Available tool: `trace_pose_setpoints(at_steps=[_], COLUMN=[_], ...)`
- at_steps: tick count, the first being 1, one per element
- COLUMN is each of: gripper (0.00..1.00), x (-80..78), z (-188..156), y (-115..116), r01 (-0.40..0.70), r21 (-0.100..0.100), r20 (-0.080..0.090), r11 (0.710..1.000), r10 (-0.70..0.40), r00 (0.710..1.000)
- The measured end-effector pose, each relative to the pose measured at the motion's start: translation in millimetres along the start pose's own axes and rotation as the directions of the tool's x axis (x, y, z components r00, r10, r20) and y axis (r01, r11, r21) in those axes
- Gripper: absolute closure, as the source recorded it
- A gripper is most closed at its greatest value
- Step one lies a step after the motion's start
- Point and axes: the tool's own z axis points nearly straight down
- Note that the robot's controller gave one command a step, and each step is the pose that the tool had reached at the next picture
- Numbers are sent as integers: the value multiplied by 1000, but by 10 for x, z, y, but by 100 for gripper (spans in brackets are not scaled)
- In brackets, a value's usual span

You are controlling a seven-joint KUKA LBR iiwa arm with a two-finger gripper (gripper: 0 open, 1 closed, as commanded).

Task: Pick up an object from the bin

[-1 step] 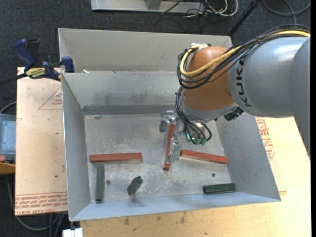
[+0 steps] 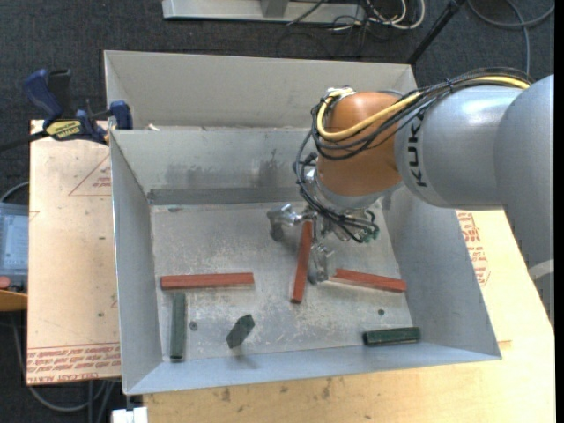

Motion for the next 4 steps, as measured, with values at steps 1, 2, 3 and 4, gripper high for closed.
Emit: trace_pose_setpoints(at_steps=[1, 2, 3, 4], gripper=[0, 0, 0, 0], x=[-10, -21, -31, -41], z=[-7, -11, -15, -19], y=[1, 3, 5, 6], r01=[-4, -6, -9, -11], r21=[0, 0, 0, 0], r20=[2, 2, 3, 3], r11=[1000, 1000, 1000, 1000], r10=[4, 6, 9, 11], r00=[1000, 1000, 1000, 1000])
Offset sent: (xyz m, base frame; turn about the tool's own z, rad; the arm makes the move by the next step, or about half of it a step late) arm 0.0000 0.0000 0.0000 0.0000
